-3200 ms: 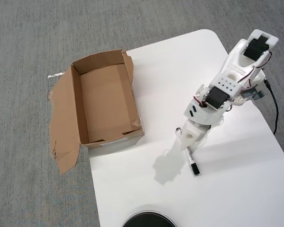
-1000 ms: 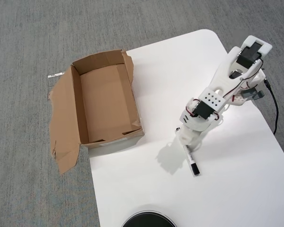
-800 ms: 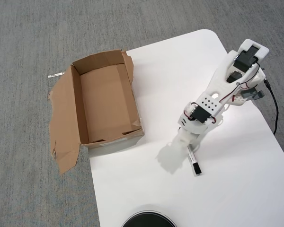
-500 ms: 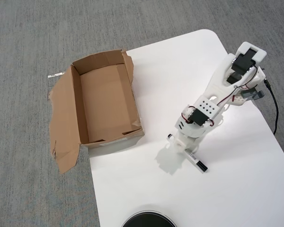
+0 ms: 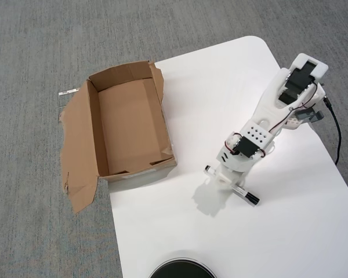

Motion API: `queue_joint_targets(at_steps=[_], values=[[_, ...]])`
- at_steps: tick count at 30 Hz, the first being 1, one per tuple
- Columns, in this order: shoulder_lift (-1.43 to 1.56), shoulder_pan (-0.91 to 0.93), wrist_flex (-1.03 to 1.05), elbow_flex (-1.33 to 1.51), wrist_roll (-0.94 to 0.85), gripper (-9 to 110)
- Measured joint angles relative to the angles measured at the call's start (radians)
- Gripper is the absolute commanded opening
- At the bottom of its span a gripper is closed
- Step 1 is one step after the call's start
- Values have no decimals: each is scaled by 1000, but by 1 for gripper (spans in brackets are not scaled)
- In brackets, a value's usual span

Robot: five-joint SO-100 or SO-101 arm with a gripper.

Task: Grasp a pen and put it in the box.

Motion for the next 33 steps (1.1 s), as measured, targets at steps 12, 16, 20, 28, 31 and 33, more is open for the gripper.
queue_joint_targets(at_steps=[12,16,20,28,31,33], values=[[-14,0,-5,0,0,18],[-14,0,0,0,0,9],[-23,-3,0,3,0,0],[-25,-6,-6,5,0,0],[-25,-6,-6,5,0,0],[-23,-6,-6,3,0,0]])
